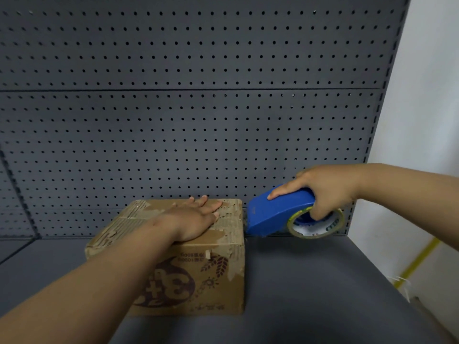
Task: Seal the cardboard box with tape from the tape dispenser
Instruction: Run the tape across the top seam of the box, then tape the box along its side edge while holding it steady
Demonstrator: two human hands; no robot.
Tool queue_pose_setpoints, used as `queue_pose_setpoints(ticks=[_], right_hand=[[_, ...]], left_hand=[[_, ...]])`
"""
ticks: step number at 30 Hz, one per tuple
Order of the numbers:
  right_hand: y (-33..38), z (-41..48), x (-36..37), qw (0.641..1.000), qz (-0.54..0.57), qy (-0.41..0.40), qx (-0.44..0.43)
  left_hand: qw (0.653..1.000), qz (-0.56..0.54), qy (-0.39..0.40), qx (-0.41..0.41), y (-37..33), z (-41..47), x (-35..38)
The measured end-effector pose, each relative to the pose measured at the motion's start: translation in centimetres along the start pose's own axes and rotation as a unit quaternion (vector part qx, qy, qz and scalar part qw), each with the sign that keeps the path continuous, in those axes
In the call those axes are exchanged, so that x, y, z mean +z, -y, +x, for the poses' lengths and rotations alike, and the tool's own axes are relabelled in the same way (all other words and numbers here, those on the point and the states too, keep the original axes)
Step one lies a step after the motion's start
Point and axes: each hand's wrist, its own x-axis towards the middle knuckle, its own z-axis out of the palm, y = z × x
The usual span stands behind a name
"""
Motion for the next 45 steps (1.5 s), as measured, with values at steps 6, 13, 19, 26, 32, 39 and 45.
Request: queue_pose_setpoints(ticks=[6, 13, 19, 26, 32, 39, 45], right_hand=[[-1.6, -1.6, 4.5, 0.990, -0.131, 0.000, 0.055], [-4.4, -0.9, 2.5, 0.957, -0.029, -0.274, 0.096], [-4.6, -0.5, 2.3, 0.933, 0.041, -0.336, 0.122], [-3.0, -0.3, 1.8, 0.925, 0.061, -0.352, 0.127], [1.1, 0.6, 0.9, 0.897, 0.095, -0.423, 0.087], [8.5, 3.6, 0.0, 0.846, 0.125, -0.517, 0.020], [15.4, 7.5, 0.1, 0.835, 0.105, -0.540, 0.016]], left_hand=[[1.000, 0.000, 0.001, -0.003, 0.1, 0.3, 0.0], [1.000, -0.020, -0.006, -0.019, -0.6, 0.0, -0.6], [0.969, 0.015, -0.093, 0.228, -2.7, -0.5, -0.8], [0.954, 0.077, -0.068, 0.281, -3.8, 0.3, -0.2], [0.953, -0.172, -0.069, 0.240, -3.4, -0.5, -0.9], [0.684, -0.720, -0.113, 0.014, 3.0, -0.8, -8.4], [0.657, -0.747, -0.055, 0.084, 8.1, -3.4, -13.3]])
